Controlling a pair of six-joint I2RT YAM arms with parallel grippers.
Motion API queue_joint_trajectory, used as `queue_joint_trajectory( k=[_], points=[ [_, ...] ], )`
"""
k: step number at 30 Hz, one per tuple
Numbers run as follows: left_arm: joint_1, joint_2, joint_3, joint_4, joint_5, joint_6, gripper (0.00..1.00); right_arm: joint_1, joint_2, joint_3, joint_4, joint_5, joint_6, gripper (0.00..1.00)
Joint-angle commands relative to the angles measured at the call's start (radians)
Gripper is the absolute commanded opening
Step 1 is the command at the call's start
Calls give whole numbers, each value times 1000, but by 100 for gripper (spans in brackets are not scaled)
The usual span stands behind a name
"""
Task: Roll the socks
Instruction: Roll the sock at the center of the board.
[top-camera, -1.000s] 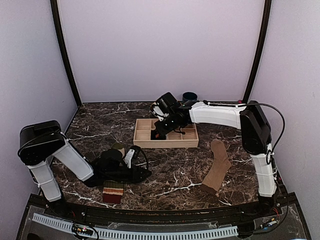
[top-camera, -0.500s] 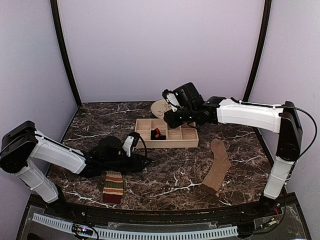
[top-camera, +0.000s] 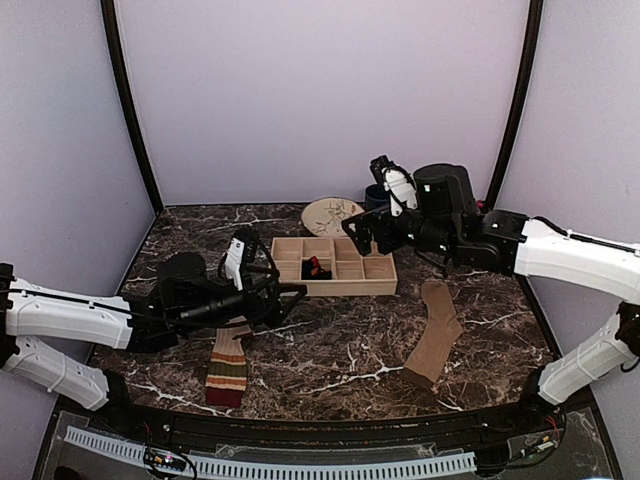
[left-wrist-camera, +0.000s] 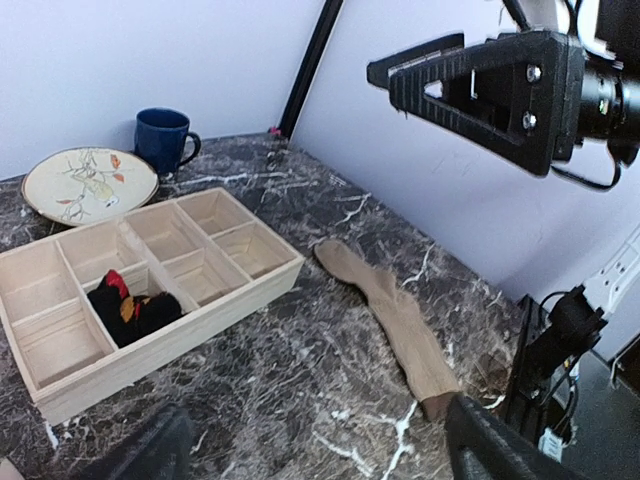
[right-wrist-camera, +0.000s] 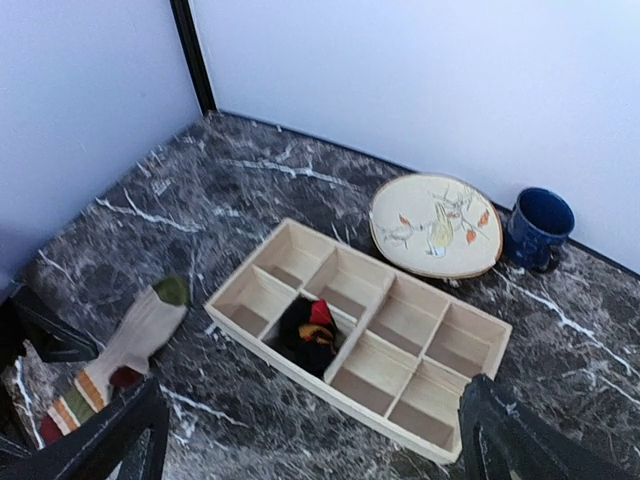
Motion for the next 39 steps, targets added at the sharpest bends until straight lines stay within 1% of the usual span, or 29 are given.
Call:
queue_joint_trajectory(
  k=[1, 3, 5, 7, 8, 9, 11, 12, 14, 15, 17, 18, 19, 21, 22, 25, 26, 27, 29, 30, 31, 32, 37, 39],
  points=[
    [-17, -71, -10, 50, -66, 72, 99, 7, -123, -147, 255, 7, 73, 100],
    [-17, -92, -45, 128, -52, 81, 99, 7, -184, -232, 394, -32, 116, 100],
    [-16, -116, -101, 269, 4, 99, 99, 5, -245, -318, 524, -50, 173, 99],
    [-15, -149, -160, 388, 25, 86, 99, 2, -284, -394, 664, -110, 172, 99],
    [-15, -174, -184, 413, 11, 54, 99, 1, -281, -404, 693, -137, 166, 100],
    [-11, -193, -205, 430, -2, 37, 99, 1, -268, -389, 687, -145, 164, 100],
    [5, -198, -215, 454, 10, 25, 99, 1, -228, -342, 631, -148, 157, 99],
    [13, -196, -200, 417, 7, 21, 96, 2, -205, -321, 601, -154, 150, 98],
    [14, -196, -155, 295, -16, 20, 85, 4, -157, -264, 518, -141, 143, 97],
    [14, -201, -138, 209, -24, 10, 82, 7, -133, -221, 430, -111, 142, 97],
    [10, -222, -146, 153, -58, -19, 78, 19, -95, -197, 353, -111, 142, 97],
    [9, -239, -165, 143, -91, -38, 77, 28, -82, -197, 332, -33, 131, 96],
    [9, -259, -189, 119, -129, -53, 77, 43, -69, -196, 309, 4, 111, 96],
    [9, -291, -192, 25, -205, -78, 83, 81, -47, -198, 267, 114, 80, 96],
    [9, -300, -187, -33, -245, -91, 83, 95, -35, -199, 249, 154, 76, 96],
    [8, -315, -170, -205, -343, -172, 83, 127, -5, -215, 223, 199, 86, 96],
    [5, -322, -169, -244, -361, -195, 81, 142, 1, -223, 223, 210, 84, 96],
    [1, -329, -169, -270, -373, -202, 76, 159, 3, -227, 222, 221, 80, 96],
    [-6, -346, -165, -309, -407, -214, 59, 197, -7, -239, 223, 250, 65, 96],
    [-6, -356, -158, -337, -423, -230, 45, 212, -17, -246, 229, 260, 56, 96],
    [-6, -361, -148, -367, -437, -243, 35, 226, -27, -257, 235, 265, 47, 95],
    [-6, -365, -136, -401, -445, -248, 32, 235, -37, -265, 239, 270, 44, 95],
    [-6, -357, -47, -553, -522, -245, 33, 254, -73, -284, 229, 297, 10, 93],
    [-6, -344, -14, -574, -549, -229, 41, 255, -76, -293, 232, 305, 7, 93]
  ],
)
